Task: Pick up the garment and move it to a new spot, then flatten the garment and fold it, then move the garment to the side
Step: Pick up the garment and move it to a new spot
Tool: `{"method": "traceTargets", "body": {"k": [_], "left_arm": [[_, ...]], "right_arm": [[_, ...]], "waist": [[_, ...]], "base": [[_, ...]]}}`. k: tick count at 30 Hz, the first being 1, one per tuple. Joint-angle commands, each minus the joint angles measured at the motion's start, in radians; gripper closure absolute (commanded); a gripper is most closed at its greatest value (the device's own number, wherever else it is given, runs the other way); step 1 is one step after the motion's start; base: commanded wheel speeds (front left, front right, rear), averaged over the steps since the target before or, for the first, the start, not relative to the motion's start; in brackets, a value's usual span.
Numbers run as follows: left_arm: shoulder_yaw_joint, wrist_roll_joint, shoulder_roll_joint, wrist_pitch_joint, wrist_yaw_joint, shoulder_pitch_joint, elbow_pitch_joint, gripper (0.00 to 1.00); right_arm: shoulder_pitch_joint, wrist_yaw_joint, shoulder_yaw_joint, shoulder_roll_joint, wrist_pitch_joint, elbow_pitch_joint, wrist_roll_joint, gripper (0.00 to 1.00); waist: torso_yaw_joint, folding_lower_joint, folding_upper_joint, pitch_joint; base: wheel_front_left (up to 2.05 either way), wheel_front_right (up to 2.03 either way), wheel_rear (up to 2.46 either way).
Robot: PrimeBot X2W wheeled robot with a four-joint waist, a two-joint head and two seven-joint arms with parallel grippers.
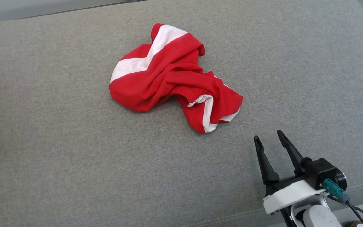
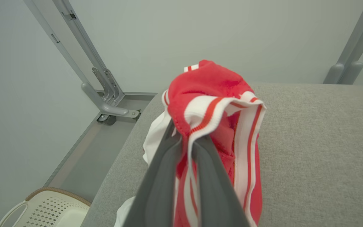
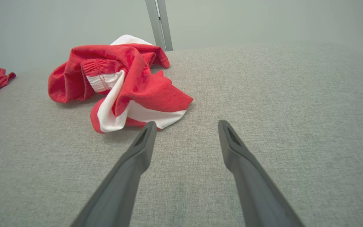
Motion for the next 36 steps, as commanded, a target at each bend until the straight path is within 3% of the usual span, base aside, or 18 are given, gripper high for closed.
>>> {"method": "traceTargets", "body": {"k": [1, 2, 3, 4, 11, 16, 21, 25, 32, 36], "left_arm": [[-0.008, 0.010, -0.010, -0.024, -0.008, -0.001, 0.029, 1.00], [-0.011, 0.010, -0.020, -0.032, -0.012, -0.004, 0.046, 0.64], [-0.017, 0.010, -0.030, -0.033, -0.014, -0.006, 0.066, 0.56], [-0.019, 0.007, -0.040, -0.033, -0.018, -0.009, 0.085, 0.00], [-0.007, -0.010, -0.069, -0.085, -0.024, 0.011, 0.138, 0.00], [0.014, -0.037, -0.100, -0.103, -0.046, 0.065, 0.098, 0.00], [0.018, -0.064, -0.146, -0.109, -0.069, 0.162, -0.026, 0.00], [0.027, -0.063, -0.186, -0.116, -0.037, 0.284, -0.212, 0.00], [0.052, 0.039, -0.280, -0.117, 0.093, 0.564, -0.613, 0.00], [0.057, 0.118, -0.337, -0.116, 0.116, 0.690, -0.757, 0.00]], "right_arm": [[0.010, -0.001, -0.006, -0.002, 0.000, 0.001, -0.011, 0.00], [0.011, -0.001, -0.008, -0.002, 0.000, 0.002, -0.012, 0.00], [0.013, -0.001, -0.009, -0.002, 0.000, 0.003, -0.011, 0.00], [0.016, -0.001, -0.007, -0.002, 0.000, 0.002, -0.012, 0.00], [0.054, -0.001, 0.000, -0.003, 0.000, -0.001, -0.020, 0.00], [0.088, -0.001, -0.018, -0.003, 0.000, -0.024, -0.036, 0.00], [0.112, -0.001, -0.039, -0.003, 0.000, -0.052, -0.071, 0.00], [0.126, -0.001, -0.060, -0.003, 0.000, -0.072, -0.096, 0.00], [0.142, -0.001, -0.079, -0.009, 0.000, -0.099, -0.117, 0.00], [0.149, -0.001, -0.084, -0.016, 0.000, -0.105, -0.126, 0.00]], "waist": [[0.011, 0.0000, 0.0000, -0.015], [0.015, 0.0000, 0.0000, -0.022], [0.019, 0.0000, 0.0000, -0.029], [0.023, 0.0000, 0.0000, -0.038], [0.044, 0.0000, 0.0000, -0.127], [0.072, 0.0000, 0.0000, -0.175], [0.111, 0.0000, 0.0000, -0.223], [0.137, 0.0000, 0.0000, -0.260], [0.153, 0.0000, 0.0000, -0.289], [0.155, 0.0000, 0.0000, -0.292]], "base": [[0.00, 0.00, 0.00], [0.00, 0.00, 0.00], [0.00, 0.00, 0.00], [0.00, 0.00, 0.00], [0.00, 0.00, 0.00], [0.00, 0.00, 0.00], [0.00, 0.00, 0.00], [0.00, 0.00, 0.00], [0.00, 0.00, 0.00], [0.00, 0.00, 0.00]]}}
